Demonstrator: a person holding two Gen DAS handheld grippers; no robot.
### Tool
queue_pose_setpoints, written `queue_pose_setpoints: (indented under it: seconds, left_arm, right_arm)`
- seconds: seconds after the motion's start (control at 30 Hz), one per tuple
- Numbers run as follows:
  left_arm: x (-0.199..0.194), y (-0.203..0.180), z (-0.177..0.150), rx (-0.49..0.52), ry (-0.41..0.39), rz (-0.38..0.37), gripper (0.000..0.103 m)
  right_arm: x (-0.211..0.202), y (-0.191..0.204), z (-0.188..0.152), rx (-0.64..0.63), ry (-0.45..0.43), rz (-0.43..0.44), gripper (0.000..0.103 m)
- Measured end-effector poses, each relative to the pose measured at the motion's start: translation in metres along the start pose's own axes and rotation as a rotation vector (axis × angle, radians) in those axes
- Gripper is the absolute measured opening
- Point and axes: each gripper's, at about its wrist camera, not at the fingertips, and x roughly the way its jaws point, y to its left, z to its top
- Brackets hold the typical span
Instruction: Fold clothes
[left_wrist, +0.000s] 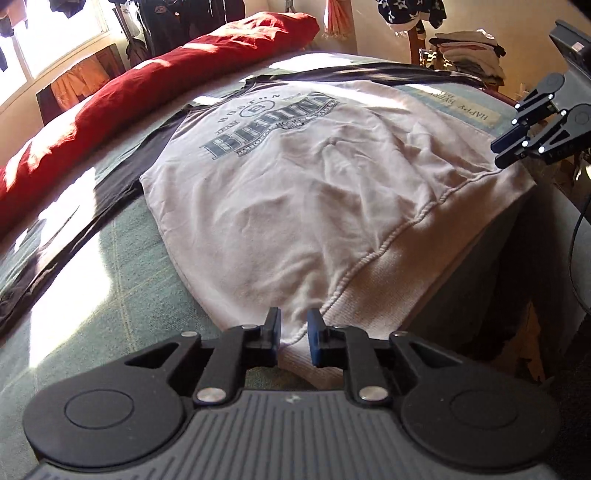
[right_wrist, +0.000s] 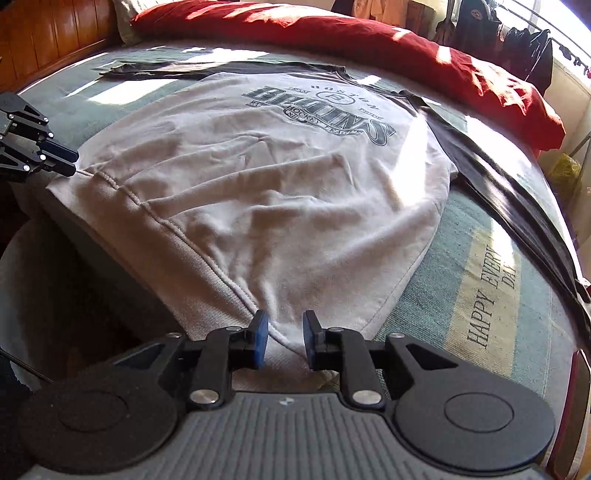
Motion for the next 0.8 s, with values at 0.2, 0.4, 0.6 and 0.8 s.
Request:
queue_pose_setpoints:
  seconds: [0.2,0.4,0.6,0.8]
  left_arm:
    - [0.038,0.010,0.054,-0.048,-0.037,0.002,0.027]
    - [0.071,0.016,0.028,-0.139,0.068,-0.027,0.046]
    - [0.048,0.030,-0.003,-0.251,0.055,-0.030,0.056]
    - [0.044,0.035,0.028,-0.251,-0.004,0.008,0.071]
  right_arm:
    - [0.025,-0.003,0.049,0.037,-0.087,-0.016,0.038]
    - [0.052,-0.010,0.042,0.124,-0.051,-0.032,0.042]
    - [0.043,-0.023,0.001,0.286,-0.069,-0.018,0.055]
    - [0.049,-0.013,0.005,0.315,-0.067,-0.037,0.075]
